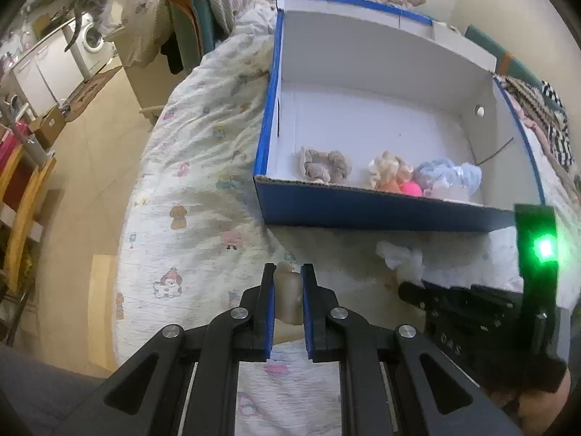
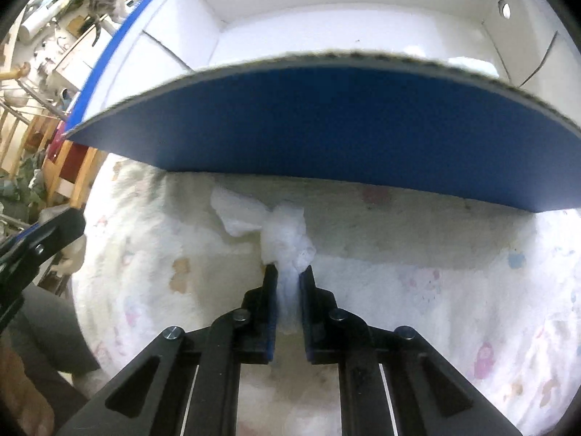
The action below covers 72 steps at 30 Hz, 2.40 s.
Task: Organize soft objects
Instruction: 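Carry white packet and small item into the box and open both tools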
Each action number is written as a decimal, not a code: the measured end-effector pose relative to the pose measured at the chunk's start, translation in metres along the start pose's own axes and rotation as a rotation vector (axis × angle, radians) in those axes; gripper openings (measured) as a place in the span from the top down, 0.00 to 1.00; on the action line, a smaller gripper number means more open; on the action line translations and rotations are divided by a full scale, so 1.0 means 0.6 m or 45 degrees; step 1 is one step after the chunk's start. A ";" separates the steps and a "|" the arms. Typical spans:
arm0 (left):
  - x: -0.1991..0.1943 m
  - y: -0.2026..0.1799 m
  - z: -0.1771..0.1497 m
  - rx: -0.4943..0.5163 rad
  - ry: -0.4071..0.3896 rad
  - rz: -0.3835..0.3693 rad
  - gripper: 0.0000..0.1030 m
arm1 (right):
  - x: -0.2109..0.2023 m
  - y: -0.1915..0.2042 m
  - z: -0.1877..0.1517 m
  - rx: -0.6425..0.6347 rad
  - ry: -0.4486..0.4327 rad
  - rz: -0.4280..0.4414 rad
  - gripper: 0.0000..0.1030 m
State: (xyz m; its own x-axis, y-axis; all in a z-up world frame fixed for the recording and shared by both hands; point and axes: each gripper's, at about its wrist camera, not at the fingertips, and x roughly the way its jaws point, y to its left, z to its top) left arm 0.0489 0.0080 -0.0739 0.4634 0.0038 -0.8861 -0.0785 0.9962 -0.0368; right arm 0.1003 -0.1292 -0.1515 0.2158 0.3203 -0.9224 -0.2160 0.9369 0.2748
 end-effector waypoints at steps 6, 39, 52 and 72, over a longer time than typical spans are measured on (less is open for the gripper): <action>-0.063 0.011 0.023 -0.082 -0.081 -0.088 0.89 | -0.073 -0.005 -0.014 0.032 -0.025 0.141 0.89; 0.104 -0.089 0.196 0.110 0.017 -0.203 0.88 | -0.142 -0.101 0.144 0.048 -0.267 0.165 0.89; 0.121 -0.126 0.168 0.208 0.038 -0.169 0.61 | -0.098 -0.099 0.146 0.077 -0.119 0.205 0.89; 0.041 -0.091 0.150 0.161 -0.086 -0.104 0.49 | -0.137 -0.087 0.129 0.080 -0.212 0.150 0.32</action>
State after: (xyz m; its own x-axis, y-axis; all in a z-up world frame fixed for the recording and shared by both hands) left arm 0.1440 -0.0385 -0.0524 0.5225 -0.0764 -0.8492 0.0718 0.9964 -0.0454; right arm 0.1676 -0.1934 -0.0692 0.3483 0.4422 -0.8265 -0.1906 0.8967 0.3995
